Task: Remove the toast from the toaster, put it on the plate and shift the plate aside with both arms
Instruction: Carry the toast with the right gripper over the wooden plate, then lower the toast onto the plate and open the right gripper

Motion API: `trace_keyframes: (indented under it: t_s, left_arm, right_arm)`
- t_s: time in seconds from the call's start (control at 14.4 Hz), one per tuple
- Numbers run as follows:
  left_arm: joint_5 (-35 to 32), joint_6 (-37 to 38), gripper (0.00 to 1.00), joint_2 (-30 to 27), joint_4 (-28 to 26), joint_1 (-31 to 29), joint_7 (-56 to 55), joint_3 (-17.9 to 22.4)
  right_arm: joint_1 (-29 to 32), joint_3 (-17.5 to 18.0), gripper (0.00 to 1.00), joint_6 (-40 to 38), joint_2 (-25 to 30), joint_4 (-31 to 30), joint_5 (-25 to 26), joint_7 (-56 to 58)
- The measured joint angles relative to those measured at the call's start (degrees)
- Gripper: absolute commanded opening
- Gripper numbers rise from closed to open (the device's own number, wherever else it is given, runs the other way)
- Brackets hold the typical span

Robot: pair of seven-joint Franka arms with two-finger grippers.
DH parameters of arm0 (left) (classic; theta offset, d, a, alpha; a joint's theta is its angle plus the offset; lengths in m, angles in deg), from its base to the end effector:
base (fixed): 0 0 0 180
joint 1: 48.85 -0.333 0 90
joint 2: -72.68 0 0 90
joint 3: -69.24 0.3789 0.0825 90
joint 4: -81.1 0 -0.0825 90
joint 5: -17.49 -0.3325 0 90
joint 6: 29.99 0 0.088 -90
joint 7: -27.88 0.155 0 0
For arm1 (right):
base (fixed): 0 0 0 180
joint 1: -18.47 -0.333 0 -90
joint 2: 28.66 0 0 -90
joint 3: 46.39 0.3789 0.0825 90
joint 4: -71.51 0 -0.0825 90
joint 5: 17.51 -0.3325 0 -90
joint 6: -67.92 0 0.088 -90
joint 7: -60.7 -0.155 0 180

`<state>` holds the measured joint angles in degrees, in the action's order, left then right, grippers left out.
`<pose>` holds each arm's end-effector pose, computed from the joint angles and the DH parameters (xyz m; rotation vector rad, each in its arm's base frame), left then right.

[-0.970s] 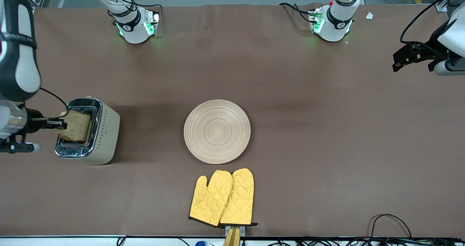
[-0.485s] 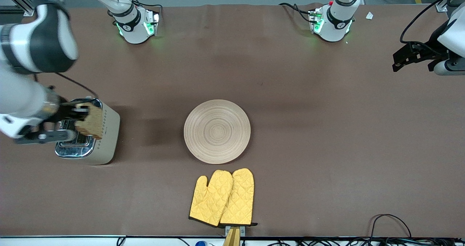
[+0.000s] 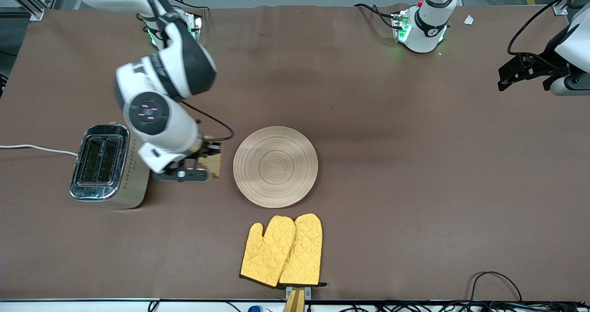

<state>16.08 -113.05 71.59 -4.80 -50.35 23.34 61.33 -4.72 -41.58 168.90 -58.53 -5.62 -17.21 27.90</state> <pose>0.4796 -0.0507 0.6680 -3.1110 0.0466 0.0436 0.6005 0.3049 0.4397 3.1136 -0.1425 -0.1684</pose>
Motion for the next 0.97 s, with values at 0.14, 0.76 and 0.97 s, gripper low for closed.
trace_keyframes:
  t_s: [0.14, 0.76, 0.97]
  left_arm:
    - [0.0, 0.0, 1.00, 0.0, 0.0, 0.0, 0.0, 0.0]
    - [0.0, -0.1, 1.00, 1.4, 0.0, 0.2, 0.0, -0.1]
    - [0.0, -0.1, 1.00, 1.6, 0.0, 0.7, -0.1, -0.3]
  right_arm:
    - [-1.8, 0.0, 0.10, 5.3, -2.3, 0.0, -5.1, -4.3]
    - [-1.5, -0.8, 0.57, 12.6, -6.4, -0.8, -24.5, -5.4]
    - [-1.5, -0.8, 0.81, 13.9, -6.8, -1.7, -24.9, -5.4]
